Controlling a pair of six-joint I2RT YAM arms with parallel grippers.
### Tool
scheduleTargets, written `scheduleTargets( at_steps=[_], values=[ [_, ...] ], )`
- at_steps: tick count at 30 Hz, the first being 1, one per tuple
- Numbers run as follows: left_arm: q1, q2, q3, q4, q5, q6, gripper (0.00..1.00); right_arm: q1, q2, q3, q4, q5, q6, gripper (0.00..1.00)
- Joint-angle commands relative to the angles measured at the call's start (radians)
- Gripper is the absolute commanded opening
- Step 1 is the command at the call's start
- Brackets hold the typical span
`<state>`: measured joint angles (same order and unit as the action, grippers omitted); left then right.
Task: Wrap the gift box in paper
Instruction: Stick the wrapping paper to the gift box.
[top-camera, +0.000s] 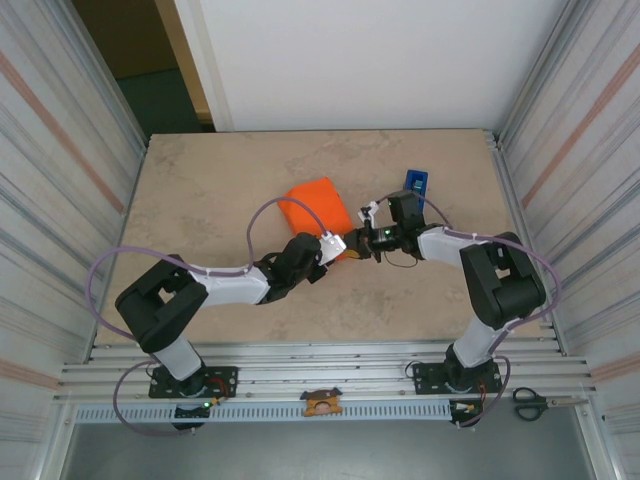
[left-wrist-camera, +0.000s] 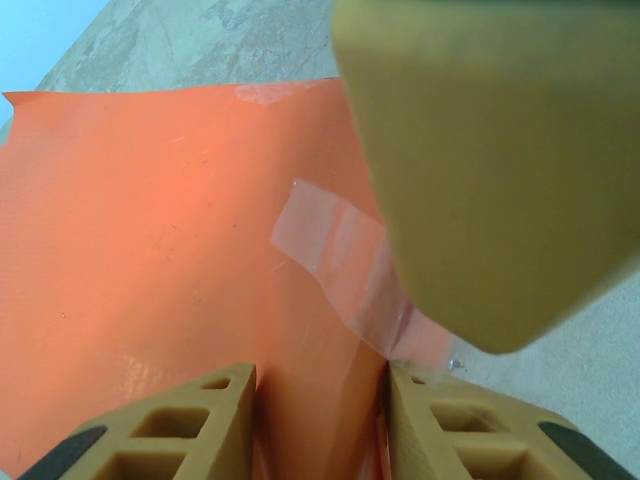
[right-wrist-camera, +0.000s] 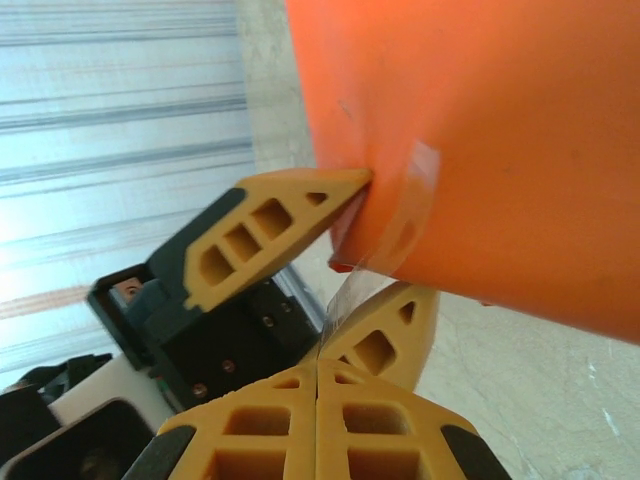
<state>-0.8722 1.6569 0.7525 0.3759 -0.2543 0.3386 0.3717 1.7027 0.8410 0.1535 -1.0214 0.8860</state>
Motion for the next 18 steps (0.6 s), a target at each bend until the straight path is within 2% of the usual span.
scheduleTargets(
  at_steps=[1, 12, 18],
  values=[
    [0.007, 0.058, -0.043, -0.183, 0.020, -0.047, 0.36, -0.011, 0.036, -0.029, 0.014, -0.032, -0.014, 0.00],
    [0.007, 0.067, -0.028, -0.195, 0.022, -0.036, 0.36, -0.014, 0.061, -0.025, 0.017, -0.012, 0.001, 0.00],
    [0.006, 0.066, -0.032, -0.197, 0.020, -0.036, 0.36, -0.017, 0.052, -0.013, -0.083, 0.008, -0.058, 0.00]
  ],
)
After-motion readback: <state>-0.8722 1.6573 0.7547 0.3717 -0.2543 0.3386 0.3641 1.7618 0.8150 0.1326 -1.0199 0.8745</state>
